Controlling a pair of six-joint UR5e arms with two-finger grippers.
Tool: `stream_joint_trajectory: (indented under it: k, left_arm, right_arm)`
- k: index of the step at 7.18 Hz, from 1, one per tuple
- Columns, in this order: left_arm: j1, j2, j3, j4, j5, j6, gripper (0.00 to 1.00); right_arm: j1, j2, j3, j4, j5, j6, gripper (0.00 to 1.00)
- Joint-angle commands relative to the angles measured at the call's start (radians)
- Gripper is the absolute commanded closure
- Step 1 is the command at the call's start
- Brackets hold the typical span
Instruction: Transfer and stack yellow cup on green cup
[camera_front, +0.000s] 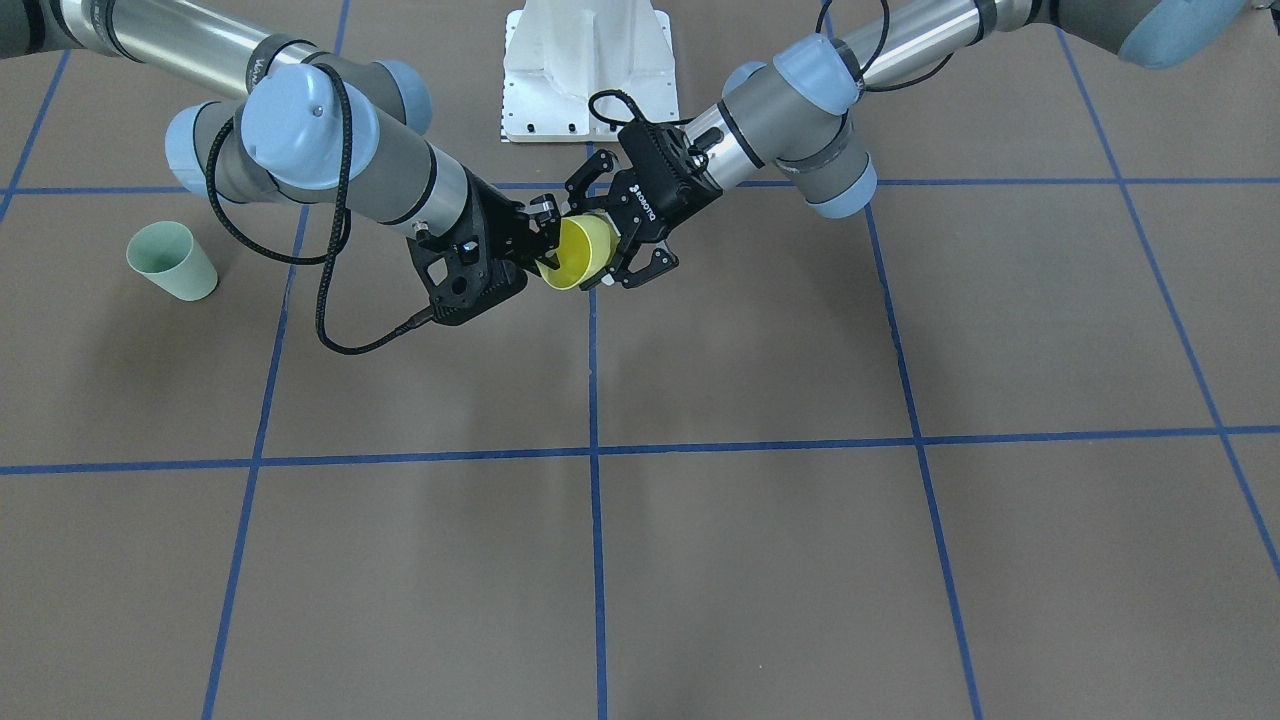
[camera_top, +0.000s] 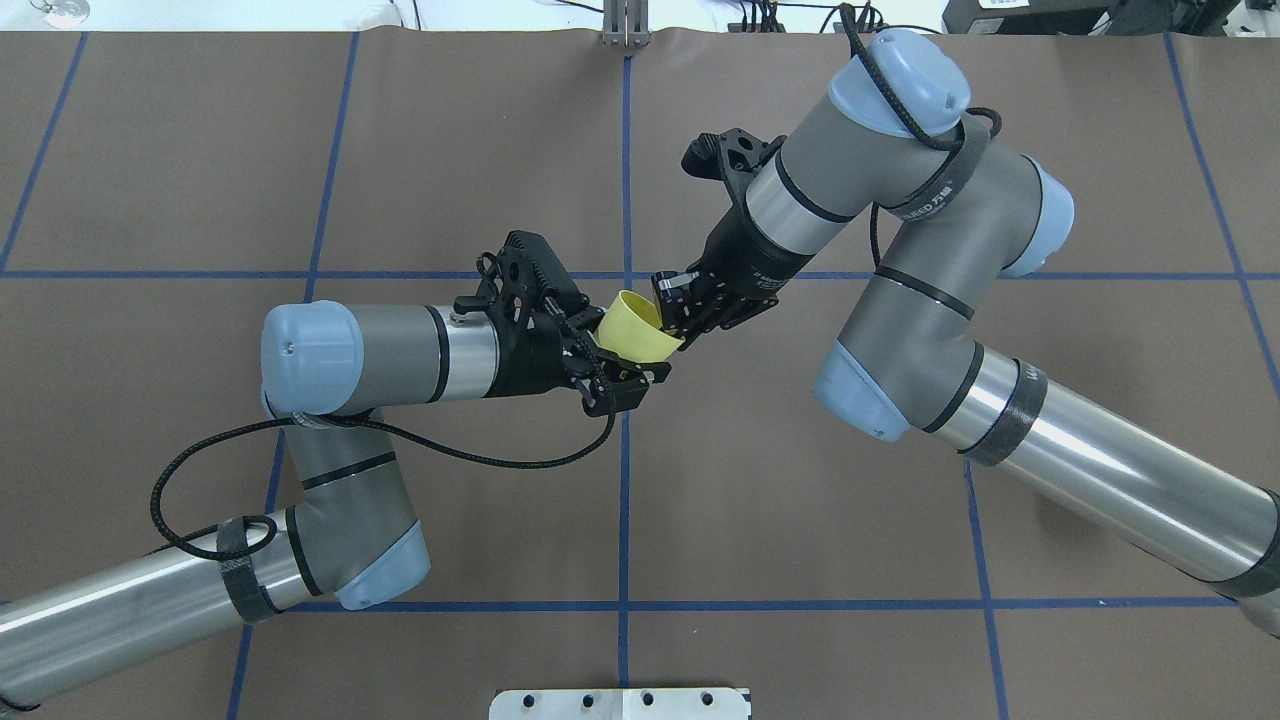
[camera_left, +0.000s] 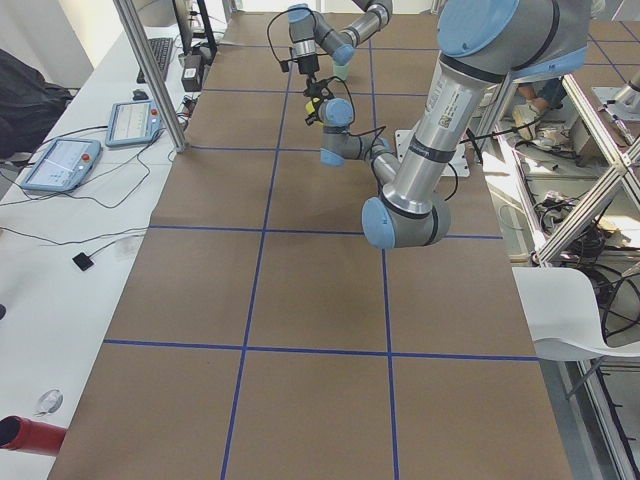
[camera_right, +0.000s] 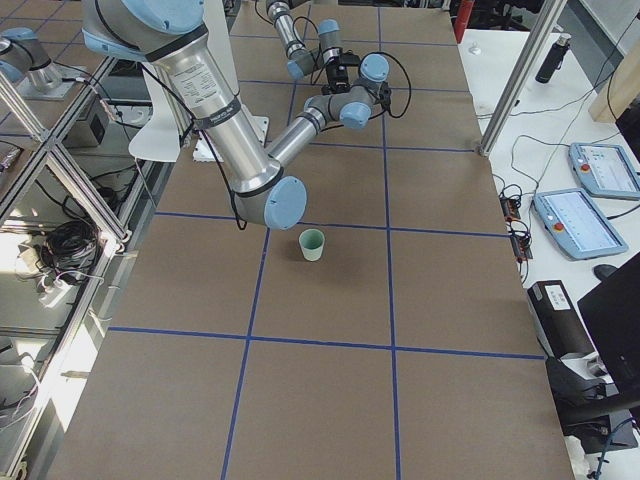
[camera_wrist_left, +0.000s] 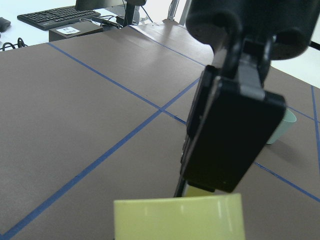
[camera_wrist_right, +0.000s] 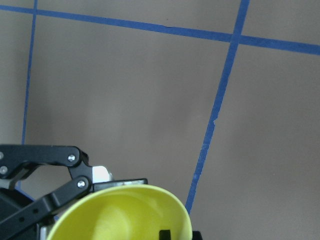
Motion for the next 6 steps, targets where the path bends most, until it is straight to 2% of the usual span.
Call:
stream_joint_trajectory:
  k: [1, 2, 4, 6]
  left_arm:
    - [0.000, 0.000, 0.000, 0.001, 0.002, 0.003, 0.31]
    - [0.000, 0.000, 0.000, 0.000, 0.002, 0.003, 0.18]
    - [0.000, 0.000, 0.002, 0.003, 0.002, 0.000, 0.02]
    - [0.003, 0.000, 0.000, 0.001, 0.002, -0.006, 0.01]
  right_arm:
    - [0.002, -0.018, 0.021, 0.000, 0.000, 0.002, 1.00]
    - [0.002, -0.024, 0.026, 0.000, 0.000, 0.002, 1.00]
    - [0.005, -0.027, 0.029, 0.000, 0.000, 0.003, 1.00]
    - [0.005, -0.027, 0.030, 0.002, 0.002, 0.041, 1.00]
